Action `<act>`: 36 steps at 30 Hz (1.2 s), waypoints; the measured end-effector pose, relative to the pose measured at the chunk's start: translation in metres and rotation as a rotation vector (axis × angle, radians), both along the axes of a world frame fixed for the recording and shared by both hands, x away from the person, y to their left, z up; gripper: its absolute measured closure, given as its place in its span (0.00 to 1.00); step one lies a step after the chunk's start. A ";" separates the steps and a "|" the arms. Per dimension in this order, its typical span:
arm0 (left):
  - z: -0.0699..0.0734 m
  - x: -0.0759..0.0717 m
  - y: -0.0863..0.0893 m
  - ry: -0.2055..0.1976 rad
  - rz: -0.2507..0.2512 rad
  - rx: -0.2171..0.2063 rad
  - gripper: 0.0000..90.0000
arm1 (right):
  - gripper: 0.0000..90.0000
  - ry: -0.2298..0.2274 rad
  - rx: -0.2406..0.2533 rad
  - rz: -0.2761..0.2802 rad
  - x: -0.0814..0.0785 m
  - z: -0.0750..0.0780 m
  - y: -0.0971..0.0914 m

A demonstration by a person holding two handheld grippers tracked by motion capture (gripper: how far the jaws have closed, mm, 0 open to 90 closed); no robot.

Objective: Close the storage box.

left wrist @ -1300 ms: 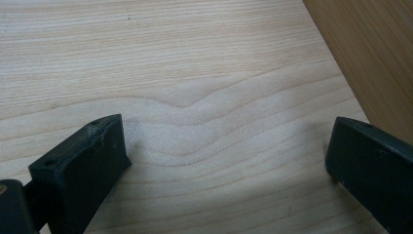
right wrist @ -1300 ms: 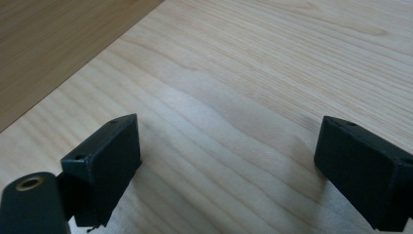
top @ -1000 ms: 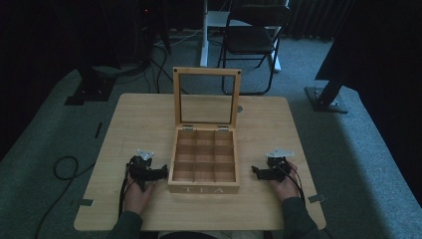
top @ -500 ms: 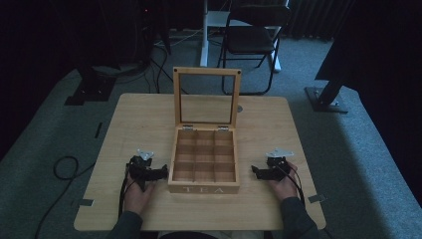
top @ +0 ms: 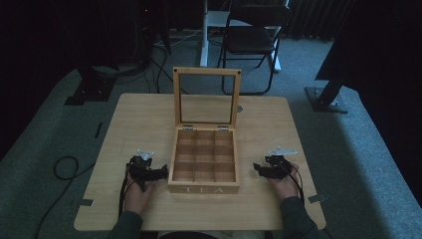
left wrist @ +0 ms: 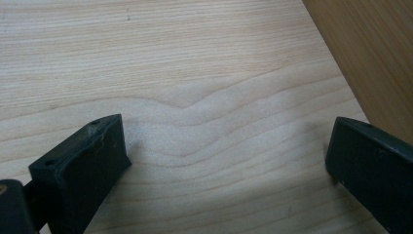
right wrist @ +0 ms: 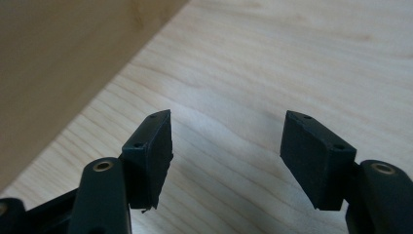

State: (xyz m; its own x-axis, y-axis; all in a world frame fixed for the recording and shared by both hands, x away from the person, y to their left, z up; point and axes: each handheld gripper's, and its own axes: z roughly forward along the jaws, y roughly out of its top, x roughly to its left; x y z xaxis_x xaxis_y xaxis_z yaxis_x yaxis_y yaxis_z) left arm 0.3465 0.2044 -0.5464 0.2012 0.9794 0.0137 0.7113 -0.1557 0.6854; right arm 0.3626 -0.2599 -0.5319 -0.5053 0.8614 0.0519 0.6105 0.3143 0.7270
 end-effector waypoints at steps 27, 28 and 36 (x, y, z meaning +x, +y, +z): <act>0.000 0.000 0.000 0.001 -0.001 0.001 0.02 | 0.47 -0.092 0.010 0.039 -0.003 0.059 0.020; 0.000 0.000 0.000 0.001 -0.001 0.002 0.02 | 0.47 -0.093 0.010 0.042 -0.002 0.061 0.021; 0.000 0.000 0.000 0.001 -0.001 0.001 0.02 | 0.50 -0.097 0.006 0.048 0.002 0.071 0.028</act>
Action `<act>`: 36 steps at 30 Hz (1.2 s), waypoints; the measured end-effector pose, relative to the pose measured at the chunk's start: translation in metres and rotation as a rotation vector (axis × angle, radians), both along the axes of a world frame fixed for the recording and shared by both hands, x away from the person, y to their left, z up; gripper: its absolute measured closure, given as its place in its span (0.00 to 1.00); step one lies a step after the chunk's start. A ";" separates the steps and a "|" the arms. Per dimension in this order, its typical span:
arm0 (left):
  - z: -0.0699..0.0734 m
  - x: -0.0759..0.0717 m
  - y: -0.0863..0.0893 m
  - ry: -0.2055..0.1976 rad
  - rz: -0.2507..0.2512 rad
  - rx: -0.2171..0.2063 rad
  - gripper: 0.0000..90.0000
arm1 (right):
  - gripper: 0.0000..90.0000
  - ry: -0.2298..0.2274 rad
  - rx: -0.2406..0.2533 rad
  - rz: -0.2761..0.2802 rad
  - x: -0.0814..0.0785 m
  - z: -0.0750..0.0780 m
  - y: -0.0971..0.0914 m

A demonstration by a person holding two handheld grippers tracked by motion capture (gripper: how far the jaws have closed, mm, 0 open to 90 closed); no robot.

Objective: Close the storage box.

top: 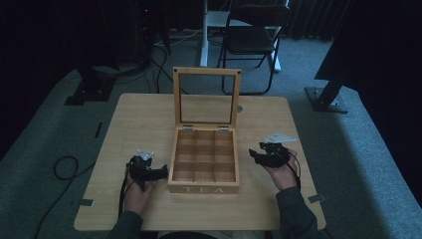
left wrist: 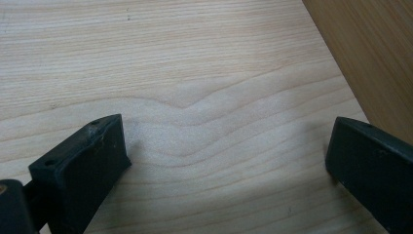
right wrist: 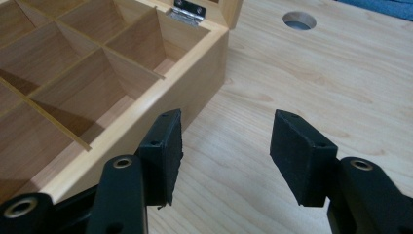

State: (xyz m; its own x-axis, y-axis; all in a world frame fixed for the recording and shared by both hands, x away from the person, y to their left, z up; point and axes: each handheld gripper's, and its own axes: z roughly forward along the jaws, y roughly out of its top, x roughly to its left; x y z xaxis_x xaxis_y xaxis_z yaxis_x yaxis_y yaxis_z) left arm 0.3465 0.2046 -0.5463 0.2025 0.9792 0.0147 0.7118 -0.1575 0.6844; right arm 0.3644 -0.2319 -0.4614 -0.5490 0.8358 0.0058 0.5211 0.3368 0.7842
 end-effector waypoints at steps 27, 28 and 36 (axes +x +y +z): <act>0.000 0.000 0.000 -0.002 0.001 -0.002 0.02 | 0.49 -0.040 -0.032 0.009 0.015 0.034 0.020; 0.000 0.000 0.000 -0.002 0.001 -0.002 0.02 | 0.49 -0.038 -0.031 0.010 0.016 0.034 0.021; 0.000 0.000 0.000 -0.003 0.000 0.000 0.02 | 0.48 -0.040 -0.015 0.015 0.024 0.037 0.026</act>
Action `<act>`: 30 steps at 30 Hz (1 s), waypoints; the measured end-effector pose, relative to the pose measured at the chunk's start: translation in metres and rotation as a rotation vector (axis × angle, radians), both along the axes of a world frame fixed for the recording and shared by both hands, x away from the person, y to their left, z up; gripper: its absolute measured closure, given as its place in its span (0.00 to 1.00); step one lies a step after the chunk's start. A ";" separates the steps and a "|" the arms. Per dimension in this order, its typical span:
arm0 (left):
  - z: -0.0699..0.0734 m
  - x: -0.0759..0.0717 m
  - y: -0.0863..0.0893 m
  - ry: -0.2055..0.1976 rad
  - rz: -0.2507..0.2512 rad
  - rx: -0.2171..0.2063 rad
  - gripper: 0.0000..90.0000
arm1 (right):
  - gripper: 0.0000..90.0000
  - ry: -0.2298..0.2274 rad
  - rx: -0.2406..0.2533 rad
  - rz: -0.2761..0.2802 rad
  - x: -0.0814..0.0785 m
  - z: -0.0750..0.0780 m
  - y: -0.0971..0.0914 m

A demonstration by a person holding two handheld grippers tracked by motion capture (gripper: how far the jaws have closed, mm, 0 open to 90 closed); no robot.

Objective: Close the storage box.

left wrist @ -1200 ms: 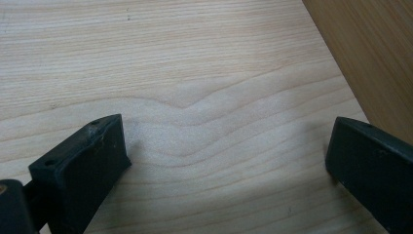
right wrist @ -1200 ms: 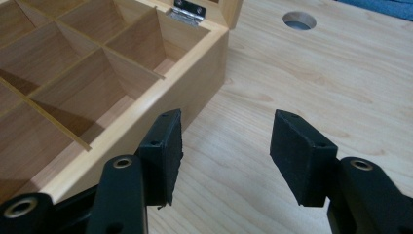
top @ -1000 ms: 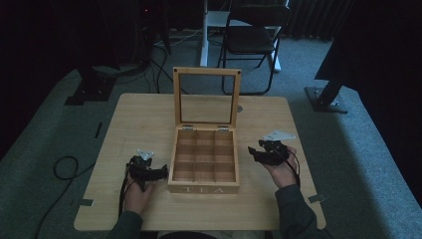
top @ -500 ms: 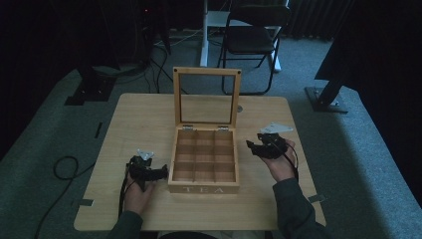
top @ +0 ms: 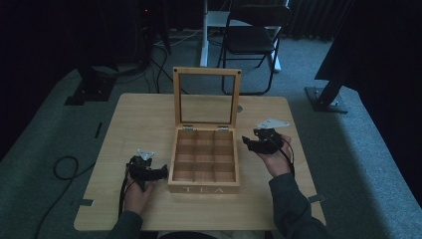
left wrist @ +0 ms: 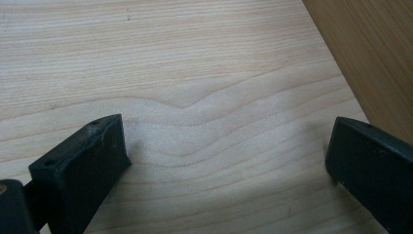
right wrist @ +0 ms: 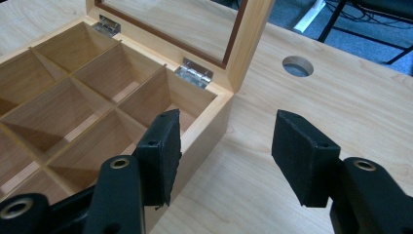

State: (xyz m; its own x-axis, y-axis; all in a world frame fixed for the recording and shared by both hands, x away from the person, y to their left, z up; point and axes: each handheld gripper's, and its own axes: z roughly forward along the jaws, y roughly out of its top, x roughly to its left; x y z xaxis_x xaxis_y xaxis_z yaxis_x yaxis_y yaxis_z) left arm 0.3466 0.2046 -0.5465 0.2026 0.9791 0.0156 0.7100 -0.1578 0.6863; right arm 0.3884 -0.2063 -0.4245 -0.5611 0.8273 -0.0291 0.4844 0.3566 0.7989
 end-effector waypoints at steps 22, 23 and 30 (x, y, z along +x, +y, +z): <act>0.000 0.000 0.000 0.001 0.000 -0.001 0.02 | 0.59 -0.003 0.031 -0.009 0.030 0.010 0.009; 0.000 0.000 0.000 0.002 0.000 -0.001 0.02 | 0.59 -0.002 0.030 -0.012 0.031 0.010 0.010; 0.000 0.000 0.000 0.002 0.000 -0.001 0.02 | 0.56 0.000 0.036 -0.020 0.041 0.009 0.014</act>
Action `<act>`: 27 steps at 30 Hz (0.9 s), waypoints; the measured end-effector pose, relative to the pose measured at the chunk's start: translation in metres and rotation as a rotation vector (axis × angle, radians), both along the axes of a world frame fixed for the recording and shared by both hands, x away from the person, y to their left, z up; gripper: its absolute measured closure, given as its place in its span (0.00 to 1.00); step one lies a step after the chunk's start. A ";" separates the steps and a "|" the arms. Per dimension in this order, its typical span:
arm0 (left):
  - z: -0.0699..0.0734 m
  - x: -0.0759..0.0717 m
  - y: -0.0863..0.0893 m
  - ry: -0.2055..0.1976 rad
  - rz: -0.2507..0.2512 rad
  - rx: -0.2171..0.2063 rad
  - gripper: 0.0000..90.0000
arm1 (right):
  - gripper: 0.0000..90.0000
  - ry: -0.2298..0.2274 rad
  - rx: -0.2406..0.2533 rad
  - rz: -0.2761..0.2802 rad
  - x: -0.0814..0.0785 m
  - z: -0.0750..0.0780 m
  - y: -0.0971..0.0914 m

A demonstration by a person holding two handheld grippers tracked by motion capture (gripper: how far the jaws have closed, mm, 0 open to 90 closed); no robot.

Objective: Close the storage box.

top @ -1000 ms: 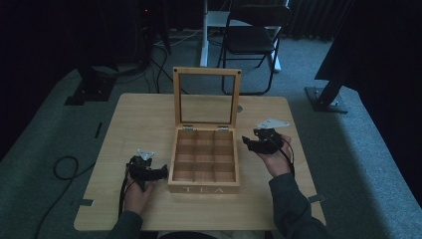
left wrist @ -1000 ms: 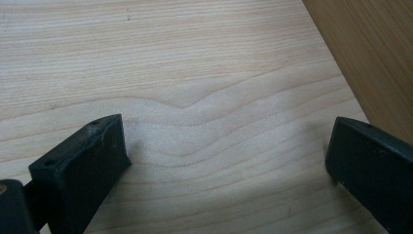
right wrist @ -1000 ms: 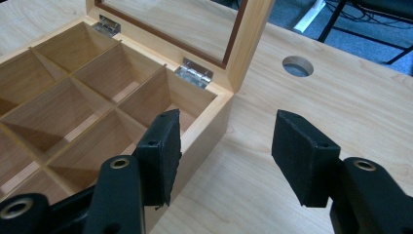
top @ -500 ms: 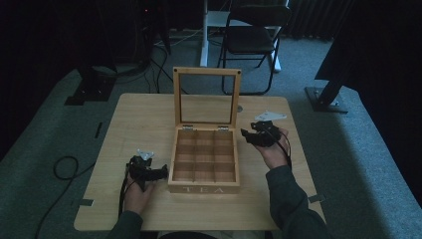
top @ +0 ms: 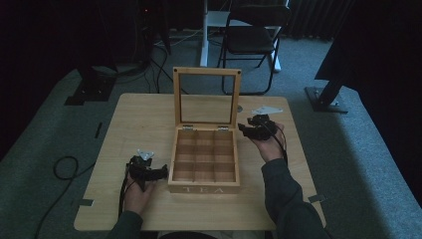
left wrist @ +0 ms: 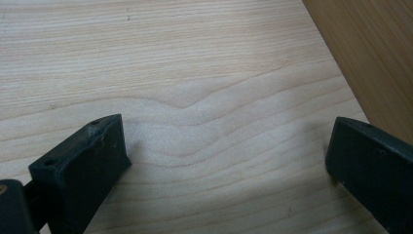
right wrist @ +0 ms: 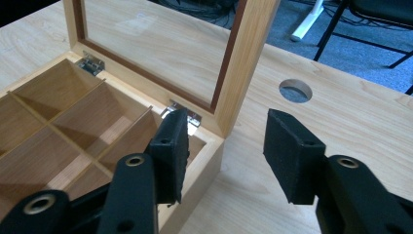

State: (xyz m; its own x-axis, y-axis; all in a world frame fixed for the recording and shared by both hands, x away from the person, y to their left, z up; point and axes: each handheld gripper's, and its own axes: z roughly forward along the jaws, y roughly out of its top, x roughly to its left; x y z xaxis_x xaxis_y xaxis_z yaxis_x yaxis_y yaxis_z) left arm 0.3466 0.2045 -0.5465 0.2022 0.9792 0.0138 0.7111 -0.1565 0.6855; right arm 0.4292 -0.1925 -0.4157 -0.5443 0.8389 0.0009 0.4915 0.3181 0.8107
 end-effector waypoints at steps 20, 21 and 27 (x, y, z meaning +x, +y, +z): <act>0.000 0.000 0.000 0.000 -0.001 0.001 0.02 | 0.44 0.028 -0.002 0.039 0.026 -0.010 0.010; 0.000 0.000 0.000 0.000 0.000 0.001 0.02 | 0.43 0.028 -0.010 0.037 0.027 -0.011 0.012; 0.000 0.000 0.000 0.000 -0.001 0.001 0.02 | 0.43 0.035 0.027 0.024 0.035 -0.014 0.013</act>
